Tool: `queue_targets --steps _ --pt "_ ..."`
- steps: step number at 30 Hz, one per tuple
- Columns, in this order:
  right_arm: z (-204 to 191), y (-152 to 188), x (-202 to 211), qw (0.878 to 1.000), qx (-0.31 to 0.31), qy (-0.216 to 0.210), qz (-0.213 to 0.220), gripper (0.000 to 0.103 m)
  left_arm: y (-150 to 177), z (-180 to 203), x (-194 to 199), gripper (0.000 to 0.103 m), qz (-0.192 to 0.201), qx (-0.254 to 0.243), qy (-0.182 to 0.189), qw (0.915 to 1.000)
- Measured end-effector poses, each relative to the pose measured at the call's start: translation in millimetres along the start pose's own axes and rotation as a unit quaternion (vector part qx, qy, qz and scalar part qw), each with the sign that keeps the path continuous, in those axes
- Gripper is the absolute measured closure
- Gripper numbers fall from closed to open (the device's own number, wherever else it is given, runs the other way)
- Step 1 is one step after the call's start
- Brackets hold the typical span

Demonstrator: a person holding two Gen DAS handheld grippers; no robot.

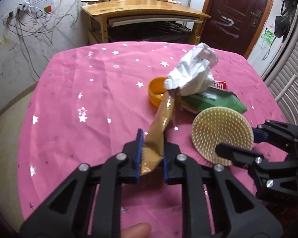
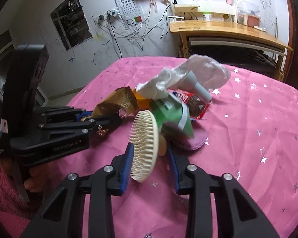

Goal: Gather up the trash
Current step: 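Grasp the brown snack wrapper with the left tool while the right tool grasps the beige brush, then carry wrapper and brush to the yellow bin and open both tools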

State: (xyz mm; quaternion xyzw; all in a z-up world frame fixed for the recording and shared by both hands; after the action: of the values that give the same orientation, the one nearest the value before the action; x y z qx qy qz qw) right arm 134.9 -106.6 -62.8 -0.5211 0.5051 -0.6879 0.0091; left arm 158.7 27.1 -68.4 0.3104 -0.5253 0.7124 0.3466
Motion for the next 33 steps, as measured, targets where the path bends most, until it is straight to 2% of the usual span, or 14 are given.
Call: queue_targets --steps 7,19,26,33 --pt "-5 -6 7 1.0 0.016 0.015 0.01 0.08 -5 -5 15 0.089 0.021 0.005 -0.016 0.9997" --pt "10 -7 49 0.998 -0.003 0.018 0.066 0.08 -16 12 44 0.089 0.05 0.01 -0.026 0.9983" --pt "49 8 91 0.992 -0.042 0.048 0.105 0.08 -19 52 56 0.089 0.067 -0.009 -0.021 0.9975" --pt "98 40 135 0.983 -0.09 0.085 0.134 0.08 -20 107 56 0.089 0.071 -0.038 -0.004 0.9967"
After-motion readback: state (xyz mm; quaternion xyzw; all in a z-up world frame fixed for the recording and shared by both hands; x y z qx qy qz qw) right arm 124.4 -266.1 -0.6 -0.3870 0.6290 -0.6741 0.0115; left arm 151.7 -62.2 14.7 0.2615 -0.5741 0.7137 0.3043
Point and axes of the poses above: each gripper's, at about its wrist camera, not at the fingertips, and x roughly against the way its jaws point, z to its right, y to its underside, the point moved 7 cm from there along -x, roughly the way its jaws point, and after that the axes turned 15 degrees about x, right-handed, at the moved point
